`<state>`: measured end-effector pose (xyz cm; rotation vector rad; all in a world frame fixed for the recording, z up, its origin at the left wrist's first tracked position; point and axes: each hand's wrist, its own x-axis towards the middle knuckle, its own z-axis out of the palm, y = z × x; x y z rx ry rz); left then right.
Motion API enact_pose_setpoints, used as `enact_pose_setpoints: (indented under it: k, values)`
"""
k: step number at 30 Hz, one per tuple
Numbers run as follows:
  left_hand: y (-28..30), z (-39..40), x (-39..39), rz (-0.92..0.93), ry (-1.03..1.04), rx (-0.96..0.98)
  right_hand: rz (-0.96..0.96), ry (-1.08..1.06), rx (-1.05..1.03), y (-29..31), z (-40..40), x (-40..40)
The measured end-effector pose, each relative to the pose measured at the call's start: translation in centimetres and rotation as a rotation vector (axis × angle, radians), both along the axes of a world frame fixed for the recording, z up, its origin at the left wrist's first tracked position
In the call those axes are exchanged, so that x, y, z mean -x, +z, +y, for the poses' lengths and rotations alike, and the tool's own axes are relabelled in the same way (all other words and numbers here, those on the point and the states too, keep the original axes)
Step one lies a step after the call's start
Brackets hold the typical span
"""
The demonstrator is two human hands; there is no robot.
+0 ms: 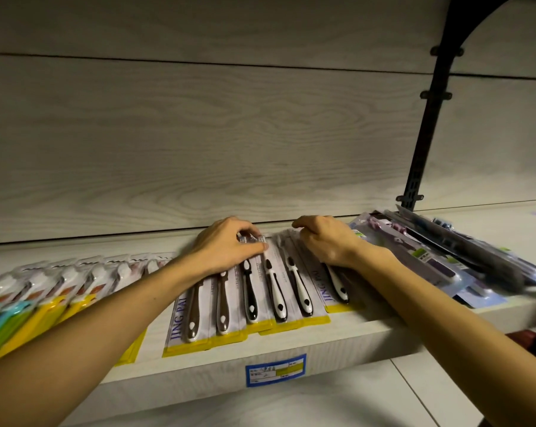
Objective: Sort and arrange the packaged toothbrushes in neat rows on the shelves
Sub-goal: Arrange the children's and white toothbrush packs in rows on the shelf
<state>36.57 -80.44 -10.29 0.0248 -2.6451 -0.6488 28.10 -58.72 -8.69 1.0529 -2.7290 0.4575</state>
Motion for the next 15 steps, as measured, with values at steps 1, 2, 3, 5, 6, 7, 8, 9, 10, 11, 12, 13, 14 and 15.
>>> enact_pose_setpoints:
  k: [1,2,3,5,6,7,8,9,10,11,12,13,14,15]
  values:
    - [0.0,0.0,0.0,0.007,-0.004,0.000,-0.017,-0.002,0.010,0.1,0.2,0.4]
    - [0.0,0.0,-0.1,0.012,-0.009,0.009,-0.031,-0.011,0.016,0.1,0.3,0.6]
    - [0.0,0.0,-0.2,0.015,-0.014,0.027,-0.040,-0.029,0.010,0.1,0.4,0.9]
    - [-0.1,0.1,-0.3,0.023,-0.017,0.064,-0.024,-0.068,-0.049,-0.2,0.5,1.0]
    - [-0.1,0.1,-0.3,0.025,-0.018,0.076,-0.001,-0.084,-0.075,-0.4,0.5,1.1]
    - [-0.1,0.1,-0.4,0.024,-0.018,0.086,0.023,-0.095,-0.084,-0.6,0.6,1.0]
    - [0.0,0.1,-0.4,0.023,-0.019,0.094,0.048,-0.099,-0.081,-0.7,0.6,0.9]
    - [0.0,0.2,-0.4,0.023,-0.020,0.106,0.077,-0.094,-0.074,-0.8,0.8,0.9]
    - [0.0,0.2,-0.4,0.022,-0.023,0.124,0.101,-0.081,-0.067,-0.8,0.9,0.8]
    - [0.1,0.2,-0.4,0.022,-0.026,0.147,0.118,-0.059,-0.067,-0.8,1.1,0.8]
    - [0.1,0.2,-0.4,0.020,-0.029,0.169,0.138,-0.036,-0.084,-0.7,1.2,0.9]
    - [0.1,0.2,-0.4,0.014,-0.030,0.189,0.164,-0.021,-0.118,-0.5,1.4,0.9]
    - [0.2,0.3,-0.4,0.004,-0.030,0.210,0.191,-0.021,-0.150,-0.2,1.5,0.9]
    - [0.3,0.3,-0.4,-0.007,-0.029,0.238,0.220,-0.020,-0.171,0.0,1.5,0.8]
